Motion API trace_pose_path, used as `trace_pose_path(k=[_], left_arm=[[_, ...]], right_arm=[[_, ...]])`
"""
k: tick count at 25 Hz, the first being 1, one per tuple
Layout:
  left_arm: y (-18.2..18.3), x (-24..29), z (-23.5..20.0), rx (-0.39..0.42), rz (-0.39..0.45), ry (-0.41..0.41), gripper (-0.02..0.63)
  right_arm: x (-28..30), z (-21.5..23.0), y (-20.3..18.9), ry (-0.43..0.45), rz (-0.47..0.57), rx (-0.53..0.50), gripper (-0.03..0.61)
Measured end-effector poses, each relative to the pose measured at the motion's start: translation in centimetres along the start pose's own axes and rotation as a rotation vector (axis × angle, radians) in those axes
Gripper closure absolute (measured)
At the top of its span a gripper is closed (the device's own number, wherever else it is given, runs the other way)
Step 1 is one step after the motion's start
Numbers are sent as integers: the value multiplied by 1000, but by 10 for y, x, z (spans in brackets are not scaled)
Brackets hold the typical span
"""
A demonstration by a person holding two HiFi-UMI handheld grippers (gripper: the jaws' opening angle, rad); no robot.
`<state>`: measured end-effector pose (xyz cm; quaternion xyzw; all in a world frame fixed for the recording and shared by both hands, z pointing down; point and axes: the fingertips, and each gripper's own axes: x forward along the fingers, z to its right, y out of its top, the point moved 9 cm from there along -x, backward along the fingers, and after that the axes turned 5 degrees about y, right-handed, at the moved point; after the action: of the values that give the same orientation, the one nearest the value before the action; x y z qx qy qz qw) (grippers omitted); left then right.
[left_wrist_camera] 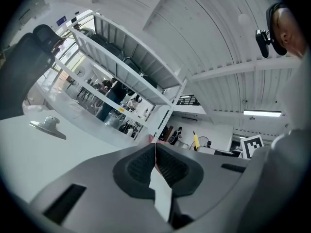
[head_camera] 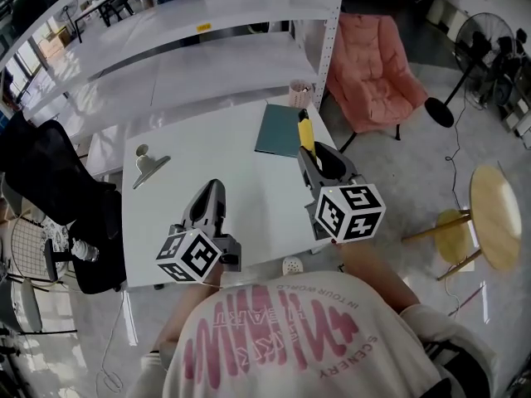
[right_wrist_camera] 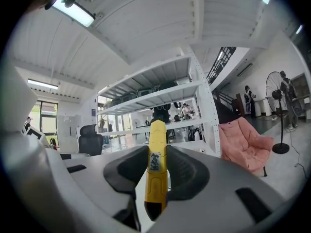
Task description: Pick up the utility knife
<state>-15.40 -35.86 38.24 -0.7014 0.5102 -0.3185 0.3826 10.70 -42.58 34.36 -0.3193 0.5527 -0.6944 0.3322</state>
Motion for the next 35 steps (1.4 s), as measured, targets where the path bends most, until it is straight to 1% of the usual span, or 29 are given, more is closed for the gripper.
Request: trace_pose_path(k=[13, 25, 30, 35], left_arm=[[-11, -35, 9, -4, -30, -26, 589], [-27, -69, 10, 1, -69, -63, 589], [-33, -81, 11, -1, -81, -75, 589], [-36, -89, 15, 2, -91, -93, 589]], right_arm=[[-40, -27, -20, -28, -42, 26, 445], [-78, -45, -48, -77, -53, 134, 442], [-92, -55, -59, -95, -71, 120, 443], [-104, -60, -65, -110, -78, 130, 443]])
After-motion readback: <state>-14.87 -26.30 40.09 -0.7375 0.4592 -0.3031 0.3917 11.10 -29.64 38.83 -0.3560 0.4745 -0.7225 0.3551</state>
